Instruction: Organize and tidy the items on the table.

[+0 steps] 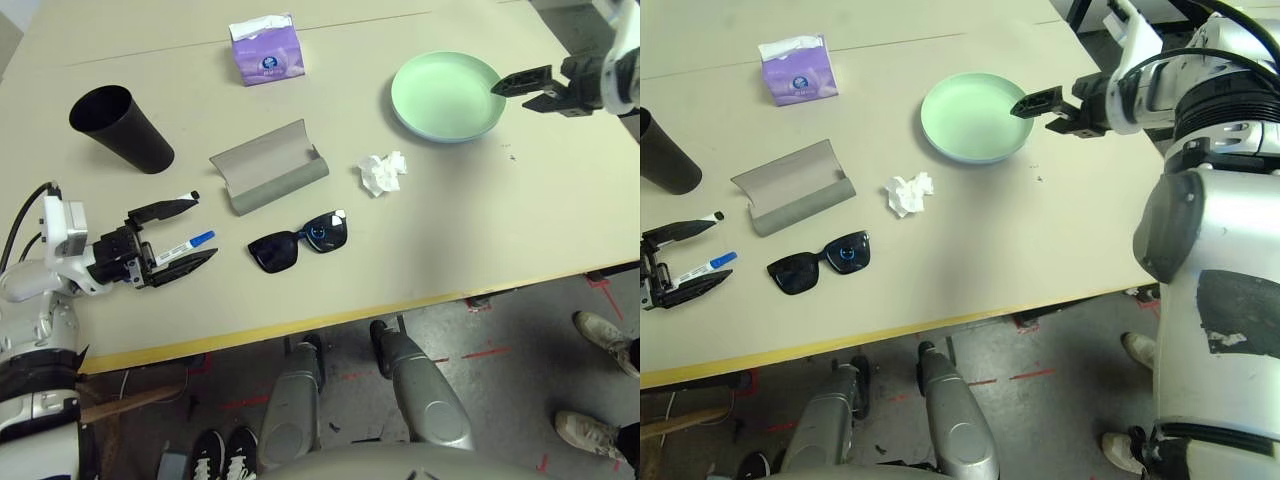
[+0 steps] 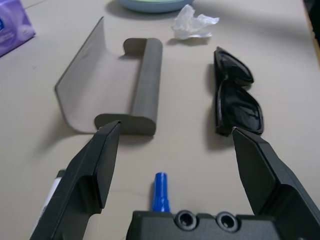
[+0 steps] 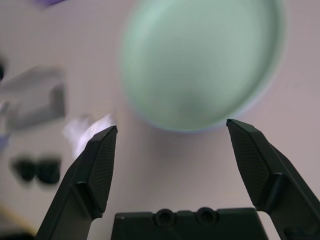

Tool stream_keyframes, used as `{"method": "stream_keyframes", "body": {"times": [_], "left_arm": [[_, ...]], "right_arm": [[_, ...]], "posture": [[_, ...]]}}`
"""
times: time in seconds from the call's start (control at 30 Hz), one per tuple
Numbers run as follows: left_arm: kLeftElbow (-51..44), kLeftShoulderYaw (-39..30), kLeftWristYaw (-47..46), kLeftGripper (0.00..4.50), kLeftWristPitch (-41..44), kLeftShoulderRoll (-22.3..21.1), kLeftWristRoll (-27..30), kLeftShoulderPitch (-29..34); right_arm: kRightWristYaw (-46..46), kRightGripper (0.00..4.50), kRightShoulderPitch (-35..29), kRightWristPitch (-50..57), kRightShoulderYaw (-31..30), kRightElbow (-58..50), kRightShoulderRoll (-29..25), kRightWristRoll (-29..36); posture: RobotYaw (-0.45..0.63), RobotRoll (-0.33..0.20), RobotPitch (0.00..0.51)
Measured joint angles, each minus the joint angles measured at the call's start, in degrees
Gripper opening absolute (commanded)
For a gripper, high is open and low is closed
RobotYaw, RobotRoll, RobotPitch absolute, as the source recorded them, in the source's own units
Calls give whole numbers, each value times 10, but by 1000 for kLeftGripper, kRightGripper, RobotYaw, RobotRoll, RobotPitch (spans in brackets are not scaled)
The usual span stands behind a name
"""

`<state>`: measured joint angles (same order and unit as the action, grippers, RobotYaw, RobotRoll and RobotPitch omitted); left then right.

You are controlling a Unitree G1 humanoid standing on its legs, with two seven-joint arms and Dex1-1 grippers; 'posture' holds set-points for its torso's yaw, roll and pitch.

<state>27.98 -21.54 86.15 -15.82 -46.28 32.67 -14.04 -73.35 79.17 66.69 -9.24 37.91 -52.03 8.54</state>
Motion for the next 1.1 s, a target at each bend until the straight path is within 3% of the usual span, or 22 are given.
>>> {"method": "stream_keyframes", "body": {"times": [0.07, 0.13, 0.23, 0.37, 0.57, 0.8, 1.1], "left_arm": [[9, -1, 2, 4500, 1, -5, 0, -4], [14, -1, 6, 4500, 1, -10, 0, -10], [22, 0, 10, 4500, 1, -12, 0, -27], [37, 0, 14, 4500, 0, -13, -4, -35], [42, 0, 15, 4500, -2, -12, -7, -38], [37, -3, 11, 4500, -4, -11, -6, -26], [25, -9, 2, 4500, -4, -9, -4, -14]], "right_arm": [[-16, 4472, -123, 23, 41, -183, -31, 51], [9, 4472, -229, 27, 99, -332, -17, 88], [69, 4472, -324, 17, 149, -497, 42, 123], [129, 4472, -407, -27, 145, -595, 83, 137], [218, 4472, -453, -132, 88, -609, 147, 106], [294, 4472, -453, -339, 16, -470, 185, -2], [303, 4472, -428, -456, -11, -366, 238, -37]], "posture": [[-208, 0, 327], [-213, 0, 327], [-222, 0, 322], [-221, 0, 316], [-203, 0, 307], [-186, 0, 300], [-170, 0, 295]]}}
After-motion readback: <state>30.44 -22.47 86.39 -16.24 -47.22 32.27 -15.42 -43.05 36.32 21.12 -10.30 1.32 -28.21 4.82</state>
